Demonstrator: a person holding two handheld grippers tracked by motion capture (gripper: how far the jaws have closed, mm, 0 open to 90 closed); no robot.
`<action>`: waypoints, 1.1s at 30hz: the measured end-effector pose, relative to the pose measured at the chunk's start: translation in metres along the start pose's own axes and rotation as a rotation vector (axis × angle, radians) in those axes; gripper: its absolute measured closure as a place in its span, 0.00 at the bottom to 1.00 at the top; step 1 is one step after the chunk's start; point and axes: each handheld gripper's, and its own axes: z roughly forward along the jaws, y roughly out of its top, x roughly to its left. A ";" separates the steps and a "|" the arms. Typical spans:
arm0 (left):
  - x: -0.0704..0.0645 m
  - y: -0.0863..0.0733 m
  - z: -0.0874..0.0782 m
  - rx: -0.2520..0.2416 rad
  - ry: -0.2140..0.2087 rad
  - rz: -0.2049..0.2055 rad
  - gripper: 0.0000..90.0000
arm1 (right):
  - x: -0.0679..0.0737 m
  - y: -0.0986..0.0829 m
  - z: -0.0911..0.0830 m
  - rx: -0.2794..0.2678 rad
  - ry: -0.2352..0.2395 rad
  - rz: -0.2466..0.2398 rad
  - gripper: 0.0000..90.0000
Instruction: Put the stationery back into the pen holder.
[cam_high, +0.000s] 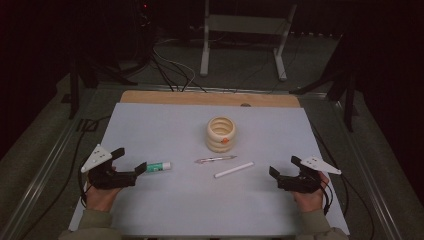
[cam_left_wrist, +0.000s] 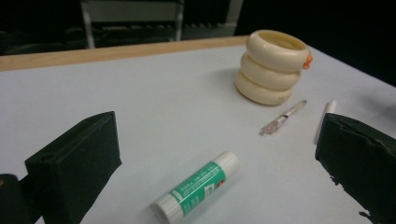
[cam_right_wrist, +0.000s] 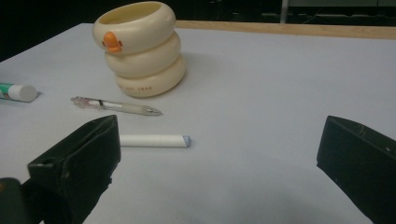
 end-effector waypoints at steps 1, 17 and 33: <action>0.001 0.002 0.003 0.011 -0.009 0.005 0.00 | 0.000 0.000 0.000 -0.002 0.003 0.000 0.00; 0.006 0.009 0.044 0.122 -0.065 0.135 0.00 | 0.001 -0.002 -0.001 -0.012 0.020 0.009 0.00; 0.007 0.012 0.073 0.259 -0.080 0.169 0.00 | 0.002 -0.003 0.003 0.001 0.023 0.001 0.00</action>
